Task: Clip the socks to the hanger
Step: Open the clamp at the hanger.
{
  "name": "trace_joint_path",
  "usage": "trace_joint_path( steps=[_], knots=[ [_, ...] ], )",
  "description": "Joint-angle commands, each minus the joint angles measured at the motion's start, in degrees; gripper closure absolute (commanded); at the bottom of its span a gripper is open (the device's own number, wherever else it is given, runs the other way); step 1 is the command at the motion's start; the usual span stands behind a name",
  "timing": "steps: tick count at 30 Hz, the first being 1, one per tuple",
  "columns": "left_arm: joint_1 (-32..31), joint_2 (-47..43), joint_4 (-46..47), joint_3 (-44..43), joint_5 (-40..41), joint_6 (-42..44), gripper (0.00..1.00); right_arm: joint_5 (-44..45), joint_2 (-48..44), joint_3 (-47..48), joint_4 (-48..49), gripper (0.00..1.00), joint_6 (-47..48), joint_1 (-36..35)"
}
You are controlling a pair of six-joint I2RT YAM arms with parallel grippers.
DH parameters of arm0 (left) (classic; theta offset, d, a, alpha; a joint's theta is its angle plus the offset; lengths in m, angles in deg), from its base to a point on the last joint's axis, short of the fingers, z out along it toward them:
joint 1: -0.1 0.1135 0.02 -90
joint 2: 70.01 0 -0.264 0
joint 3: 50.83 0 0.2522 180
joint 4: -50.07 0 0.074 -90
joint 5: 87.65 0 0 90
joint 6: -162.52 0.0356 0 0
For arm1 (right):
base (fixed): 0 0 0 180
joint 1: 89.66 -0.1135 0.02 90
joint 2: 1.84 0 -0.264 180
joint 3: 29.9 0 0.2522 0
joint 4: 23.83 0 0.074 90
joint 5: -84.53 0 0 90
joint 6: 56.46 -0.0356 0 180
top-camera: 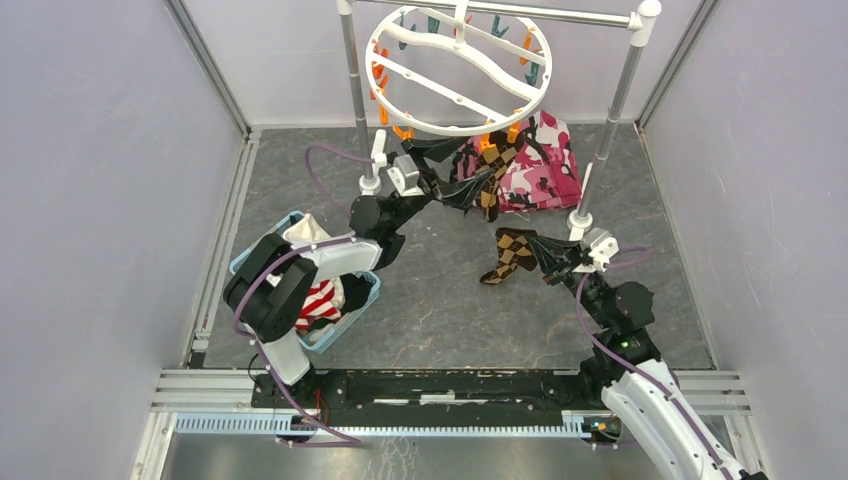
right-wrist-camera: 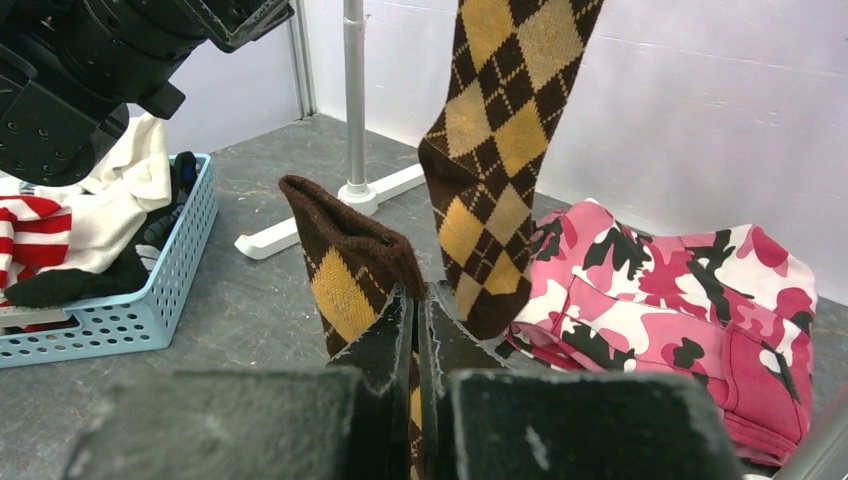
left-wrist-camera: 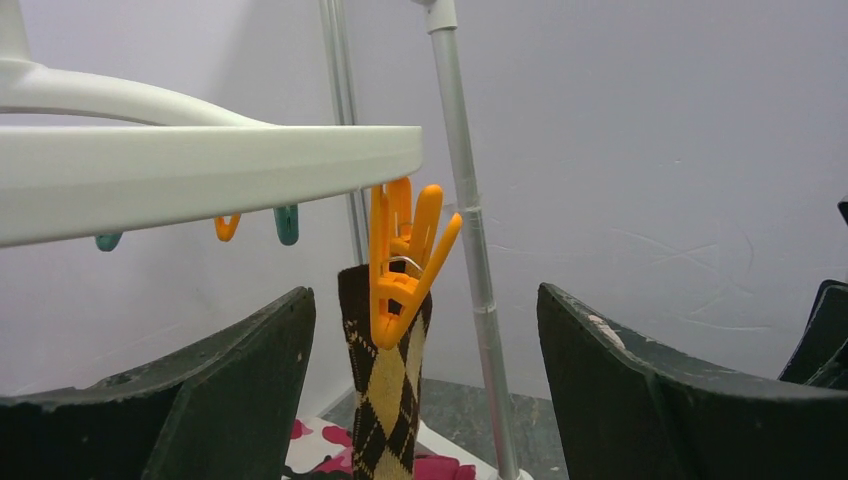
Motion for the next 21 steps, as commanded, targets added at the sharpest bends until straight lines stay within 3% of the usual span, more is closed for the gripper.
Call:
trace_joint_path(
  steps=[1, 13, 21],
  knots=[
    [-1.52, -1.12, 13.38, -0.4, 3.48, 5.38, 0.13, -0.37, -0.78, -0.08, 2.16, 1.0, 0.11, 0.14],
    [-5.62, 0.24, 8.21, -4.77, 7.52, 12.23, 0.14, -0.24, -1.16, -0.12, 1.98, 1.0, 0.13, 0.1],
    [-6.35, 0.7, 2.64, -7.44, 11.81, 14.86, 0.22, -0.04, -1.96, 0.1, 1.36, 1.0, 0.42, 0.1]
  ],
)
